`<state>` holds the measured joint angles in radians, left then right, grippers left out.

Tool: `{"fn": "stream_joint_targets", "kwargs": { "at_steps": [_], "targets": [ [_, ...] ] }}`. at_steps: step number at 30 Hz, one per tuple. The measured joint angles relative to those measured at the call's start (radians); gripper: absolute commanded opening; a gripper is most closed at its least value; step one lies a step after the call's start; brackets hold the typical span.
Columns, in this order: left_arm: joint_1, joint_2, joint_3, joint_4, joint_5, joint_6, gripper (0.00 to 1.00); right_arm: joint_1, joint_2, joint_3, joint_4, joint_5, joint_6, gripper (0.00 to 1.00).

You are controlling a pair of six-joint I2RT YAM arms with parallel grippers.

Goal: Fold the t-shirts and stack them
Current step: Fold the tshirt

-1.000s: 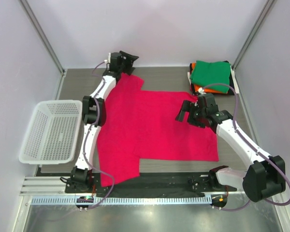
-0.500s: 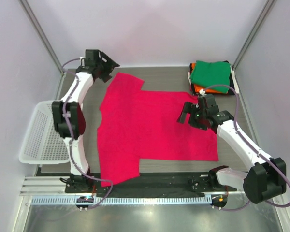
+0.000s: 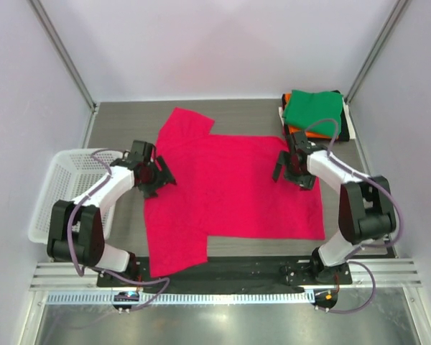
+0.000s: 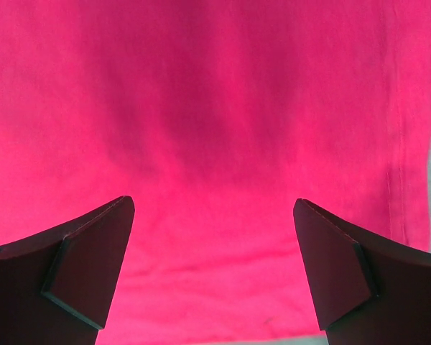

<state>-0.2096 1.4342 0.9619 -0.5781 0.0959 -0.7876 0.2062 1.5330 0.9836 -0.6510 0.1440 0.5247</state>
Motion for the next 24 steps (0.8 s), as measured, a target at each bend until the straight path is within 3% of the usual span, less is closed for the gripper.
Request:
{"fn": "stream_joint_targets", "kwargs": {
  "at_steps": [3,9,19,24],
  "targets": [
    [0.000,0.015,-0.087,0.005,0.000,-0.016,0.78,-0.005,0.128,0.079,0.008,0.025,-0.016,1.00],
    [0.000,0.128,-0.080,0.095,0.001,-0.037,0.77,-0.033,0.301,0.204,0.019,0.055,-0.038,1.00],
    [0.000,0.348,0.149,0.122,0.022,-0.092,0.77,-0.067,0.521,0.526,0.041,0.066,-0.126,1.00],
    [-0.009,0.353,0.229,0.079,0.003,-0.076,0.80,-0.067,0.458,0.541,0.029,0.028,-0.138,1.00]
  ]
}}
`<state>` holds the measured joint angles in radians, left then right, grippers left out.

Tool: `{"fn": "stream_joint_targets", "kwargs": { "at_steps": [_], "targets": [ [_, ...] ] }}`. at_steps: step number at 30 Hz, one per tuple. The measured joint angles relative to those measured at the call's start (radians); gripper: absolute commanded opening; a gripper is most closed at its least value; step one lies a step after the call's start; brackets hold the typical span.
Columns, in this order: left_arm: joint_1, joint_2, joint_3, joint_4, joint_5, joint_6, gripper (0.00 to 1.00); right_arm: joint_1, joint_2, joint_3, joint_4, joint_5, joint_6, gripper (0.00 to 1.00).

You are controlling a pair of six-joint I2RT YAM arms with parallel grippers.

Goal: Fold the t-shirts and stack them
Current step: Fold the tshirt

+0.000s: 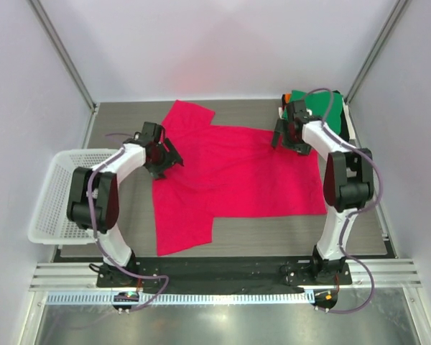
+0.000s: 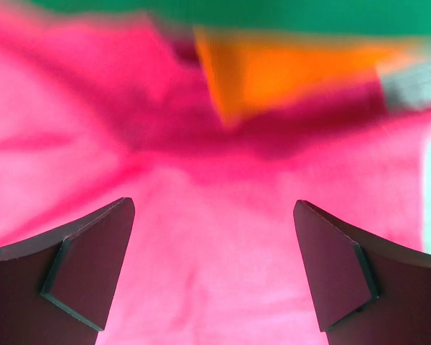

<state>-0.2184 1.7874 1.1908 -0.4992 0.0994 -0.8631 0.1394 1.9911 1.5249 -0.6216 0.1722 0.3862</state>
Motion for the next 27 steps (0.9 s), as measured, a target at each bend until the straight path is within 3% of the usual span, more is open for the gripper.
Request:
{"fn": "stream_joint_targets", "kwargs": {
  "at_steps": [3,7,11,15,22,27],
  "targets": [
    [-0.020,-0.119,-0.028,-0.061,-0.037,0.016,0.81,0.004,-0.141,-0.061,-0.021,-0.011,0.004,1.00],
    [-0.101,-0.413,-0.139,-0.149,-0.131,0.020,0.81,0.016,-0.444,-0.207,-0.052,0.008,0.032,1.00],
    [-0.245,-0.684,-0.273,-0.261,-0.214,-0.054,0.81,0.024,-0.789,-0.414,-0.061,0.029,0.116,1.00],
    [-0.399,-0.845,-0.422,-0.393,-0.271,-0.184,0.86,0.023,-1.038,-0.610,-0.108,0.040,0.222,1.00],
    [-0.697,-0.922,-0.581,-0.560,-0.362,-0.456,0.84,0.022,-1.214,-0.808,-0.192,0.010,0.349,1.00],
    [-0.797,-0.929,-0.654,-0.575,-0.391,-0.599,0.77,0.022,-1.216,-0.840,-0.203,0.002,0.387,1.00]
  ]
}}
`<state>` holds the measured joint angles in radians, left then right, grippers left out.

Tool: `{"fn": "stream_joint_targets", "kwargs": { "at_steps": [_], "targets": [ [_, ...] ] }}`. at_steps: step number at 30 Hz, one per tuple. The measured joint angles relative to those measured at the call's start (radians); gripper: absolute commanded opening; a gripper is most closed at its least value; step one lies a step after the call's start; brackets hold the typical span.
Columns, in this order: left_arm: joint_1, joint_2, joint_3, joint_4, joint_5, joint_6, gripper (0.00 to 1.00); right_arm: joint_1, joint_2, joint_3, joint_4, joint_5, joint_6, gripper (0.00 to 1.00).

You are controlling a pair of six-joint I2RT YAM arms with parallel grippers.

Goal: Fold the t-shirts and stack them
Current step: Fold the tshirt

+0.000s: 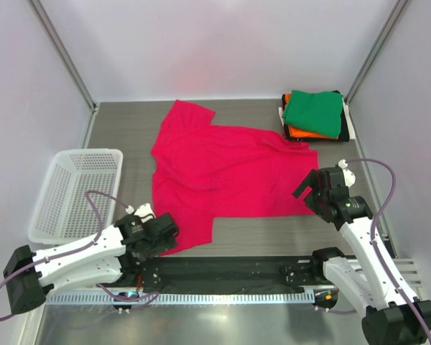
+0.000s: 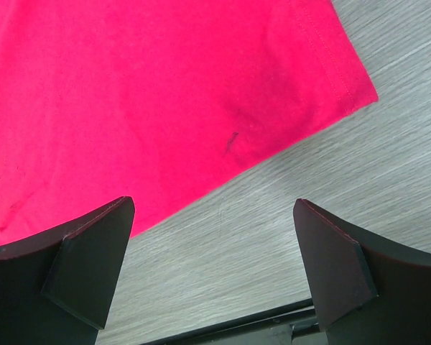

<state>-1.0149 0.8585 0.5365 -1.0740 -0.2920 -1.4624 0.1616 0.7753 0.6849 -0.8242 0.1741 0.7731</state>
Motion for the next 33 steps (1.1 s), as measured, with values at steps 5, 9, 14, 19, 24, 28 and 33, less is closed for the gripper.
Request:
{"fn": "stream_joint_targets", "kwargs": {
  "at_steps": [5,9,14,19,24,28,33],
  "targets": [
    [-0.019,0.010,-0.063,0.050,-0.023,-0.060,0.63,-0.009,0.007,-0.001,-0.001,0.019,0.015,1.00],
    [-0.020,-0.006,-0.117,0.097,-0.045,-0.084,0.50,-0.060,0.023,-0.011,0.004,0.018,0.027,1.00],
    [-0.025,-0.045,-0.139,0.085,-0.044,-0.091,0.40,-0.123,0.055,-0.028,0.014,0.018,0.040,1.00],
    [-0.025,-0.085,-0.156,0.069,-0.046,-0.092,0.31,-0.189,0.094,-0.077,0.060,0.005,0.058,0.99],
    [-0.025,-0.119,-0.166,0.058,-0.047,-0.085,0.17,-0.284,0.109,-0.118,0.076,-0.006,0.072,0.97],
    [-0.026,-0.161,-0.177,0.053,-0.049,-0.079,0.04,-0.359,0.116,-0.137,0.099,-0.024,0.071,0.96],
    [-0.026,-0.204,-0.190,0.056,-0.049,-0.075,0.00,-0.425,0.162,-0.145,0.135,-0.053,0.064,0.96]
  ]
}}
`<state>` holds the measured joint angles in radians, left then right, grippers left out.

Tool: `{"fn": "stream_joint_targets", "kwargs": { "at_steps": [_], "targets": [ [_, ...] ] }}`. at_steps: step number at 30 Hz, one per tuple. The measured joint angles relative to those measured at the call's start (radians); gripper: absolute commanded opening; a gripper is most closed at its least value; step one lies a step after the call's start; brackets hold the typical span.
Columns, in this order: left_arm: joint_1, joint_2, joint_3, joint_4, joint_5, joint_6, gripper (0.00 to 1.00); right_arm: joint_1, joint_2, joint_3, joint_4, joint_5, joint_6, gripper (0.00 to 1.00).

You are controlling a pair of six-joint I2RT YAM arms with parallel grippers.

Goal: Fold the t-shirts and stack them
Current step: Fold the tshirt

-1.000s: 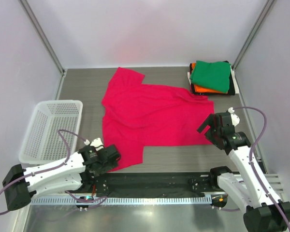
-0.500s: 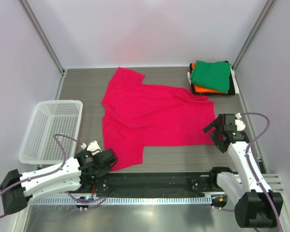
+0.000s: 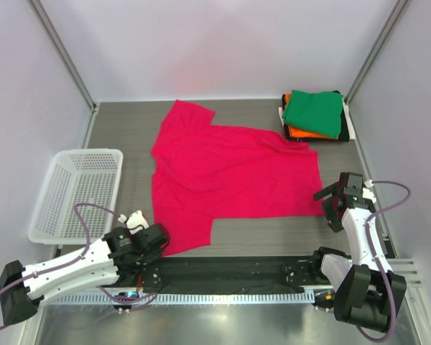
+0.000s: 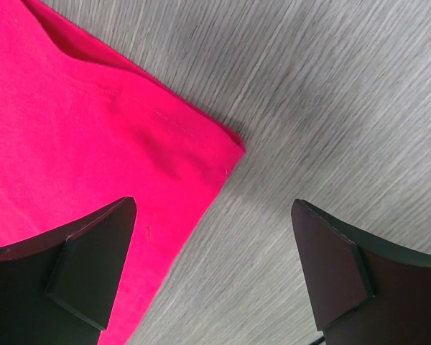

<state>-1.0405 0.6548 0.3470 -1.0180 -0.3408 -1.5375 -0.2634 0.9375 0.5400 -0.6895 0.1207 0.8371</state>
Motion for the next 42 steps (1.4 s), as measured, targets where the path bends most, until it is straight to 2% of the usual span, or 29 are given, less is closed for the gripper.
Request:
{"fn": "stream_joint_targets", "kwargs": {
  "at_steps": [9,13,15,16,17,18,21,22,27,34,37,42],
  "targets": [
    [0.000,-0.013,-0.006,0.003,0.001,0.010,0.00,-0.063,0.022,-0.059,0.046,-0.043,-0.016,0.91],
    [0.000,-0.007,-0.005,0.007,0.001,0.016,0.00,-0.074,0.057,-0.082,0.112,-0.083,-0.022,0.81],
    [0.000,-0.007,-0.005,0.008,0.001,0.020,0.00,-0.074,0.079,-0.082,0.144,-0.098,-0.023,0.73],
    [0.000,-0.007,-0.005,0.008,0.001,0.021,0.00,-0.075,0.094,-0.082,0.162,-0.105,-0.022,0.68],
    [0.000,-0.007,-0.005,0.008,0.001,0.022,0.00,-0.076,0.106,-0.082,0.181,-0.113,-0.023,0.47],
    [0.000,-0.008,-0.005,0.009,0.001,0.023,0.00,-0.077,0.116,-0.084,0.203,-0.120,-0.025,0.35],
    [0.000,-0.017,-0.007,0.006,0.001,0.022,0.00,-0.079,0.127,-0.103,0.243,-0.143,-0.021,0.08],
    [0.000,-0.023,-0.006,0.003,0.001,0.023,0.00,-0.080,0.121,-0.112,0.243,-0.153,-0.016,0.03],
    [0.001,-0.049,0.034,0.000,-0.045,0.027,0.00,-0.079,0.003,-0.122,0.151,-0.188,-0.014,0.01],
    [0.002,-0.037,0.359,-0.053,-0.117,0.058,0.00,-0.079,-0.140,0.035,-0.068,-0.190,-0.037,0.01],
    [0.002,-0.024,0.439,-0.094,-0.120,0.072,0.00,-0.077,-0.176,0.107,-0.135,-0.179,-0.053,0.01],
    [0.002,0.026,0.568,-0.180,-0.130,0.111,0.00,-0.065,-0.211,0.116,-0.214,-0.173,-0.069,0.01]
  ]
}}
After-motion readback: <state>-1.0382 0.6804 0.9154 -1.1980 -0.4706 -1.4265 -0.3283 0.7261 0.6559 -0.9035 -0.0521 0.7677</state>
